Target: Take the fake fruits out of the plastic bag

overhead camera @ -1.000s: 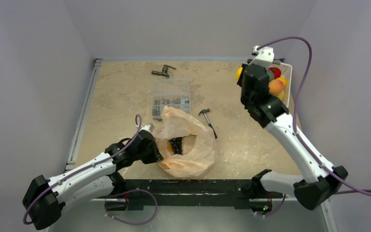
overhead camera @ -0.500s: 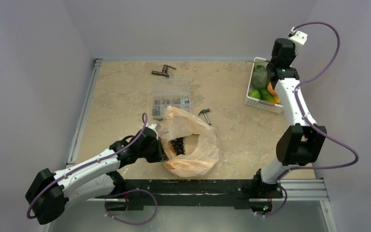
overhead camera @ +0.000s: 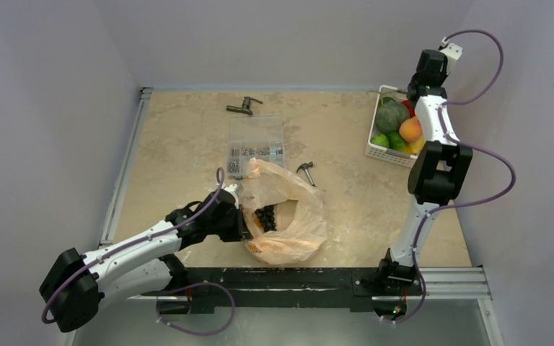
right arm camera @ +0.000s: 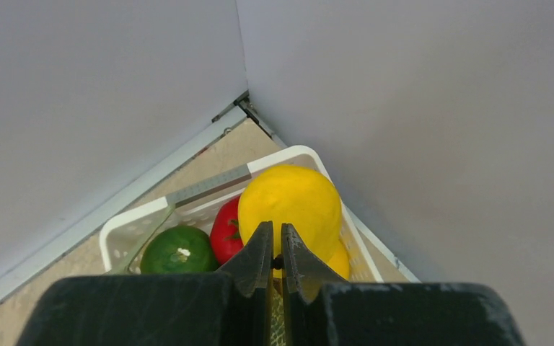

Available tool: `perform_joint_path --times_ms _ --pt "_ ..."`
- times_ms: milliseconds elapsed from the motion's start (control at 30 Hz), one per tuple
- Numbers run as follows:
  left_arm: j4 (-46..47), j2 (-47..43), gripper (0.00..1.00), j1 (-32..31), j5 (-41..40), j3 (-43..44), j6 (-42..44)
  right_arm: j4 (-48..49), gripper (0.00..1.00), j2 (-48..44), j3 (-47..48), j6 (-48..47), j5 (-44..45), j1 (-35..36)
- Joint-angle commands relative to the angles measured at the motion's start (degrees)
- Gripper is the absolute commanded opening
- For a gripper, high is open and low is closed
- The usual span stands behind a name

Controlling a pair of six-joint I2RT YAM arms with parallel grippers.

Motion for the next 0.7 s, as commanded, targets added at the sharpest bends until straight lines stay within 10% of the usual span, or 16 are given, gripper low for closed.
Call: perform_joint_path --times_ms 0,267,667 --pt "1.94 -0.24 0.00 -0.26 0.47 2.10 2.21 -1.91 0.00 3.73 7.24 -2.38 -0.71 -0.10" --pt "1.20 0.49 0.00 -0.25 -0.08 3.02 3.49 0.63 0.01 8.17 7.66 -6.45 0.32 -0.34" --pt "0.29 -0.30 0.00 -0.26 -0.65 3.06 3.48 -6.00 0.68 7.33 12.09 -5.29 -5.07 -0.34"
